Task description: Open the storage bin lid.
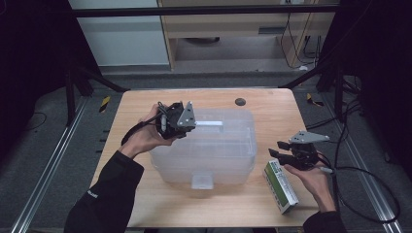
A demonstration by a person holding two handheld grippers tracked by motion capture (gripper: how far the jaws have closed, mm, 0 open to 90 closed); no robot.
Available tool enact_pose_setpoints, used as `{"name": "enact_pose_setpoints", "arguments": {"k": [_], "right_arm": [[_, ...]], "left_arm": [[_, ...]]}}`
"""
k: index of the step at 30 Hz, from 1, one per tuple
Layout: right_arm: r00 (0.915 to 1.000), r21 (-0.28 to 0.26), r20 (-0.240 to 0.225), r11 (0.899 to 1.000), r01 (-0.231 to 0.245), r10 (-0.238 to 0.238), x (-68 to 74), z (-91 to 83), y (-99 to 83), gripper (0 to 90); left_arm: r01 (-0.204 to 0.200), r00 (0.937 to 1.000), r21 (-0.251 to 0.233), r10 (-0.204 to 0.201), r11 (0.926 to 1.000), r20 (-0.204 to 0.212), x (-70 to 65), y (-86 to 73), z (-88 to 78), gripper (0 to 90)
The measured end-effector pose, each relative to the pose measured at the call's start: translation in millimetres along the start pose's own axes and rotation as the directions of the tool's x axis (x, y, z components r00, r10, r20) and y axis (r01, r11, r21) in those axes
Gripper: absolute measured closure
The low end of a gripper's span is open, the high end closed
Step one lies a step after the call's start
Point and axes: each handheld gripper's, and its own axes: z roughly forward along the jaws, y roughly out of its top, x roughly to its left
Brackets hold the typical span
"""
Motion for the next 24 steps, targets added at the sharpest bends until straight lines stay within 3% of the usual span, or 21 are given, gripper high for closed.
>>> {"name": "enact_pose_setpoints", "arguments": {"k": [11, 18, 24], "right_arm": [[0.9994, -0.018, -0.024, 1.000, 0.024, -0.024, 9.4, -6.2, 8.6, 56.0], [0.9991, -0.030, -0.031, 0.999, 0.028, -0.029, 15.2, -10.6, 13.2, 62.8], [0.9977, -0.026, -0.063, 0.999, 0.025, -0.027, 18.7, -12.4, 15.9, 72.3]], "left_arm": [[0.034, 0.9981, -0.013, -0.035, 0.9993, -0.051, 6.5, 2.7, -1.2, 69.0], [0.068, 0.9932, -0.020, -0.070, 0.9974, -0.093, 11.8, 4.4, -0.9, 67.7], [0.112, 0.9858, -0.036, -0.116, 0.9930, -0.122, 17.9, 5.8, 0.7, 66.6]]}}
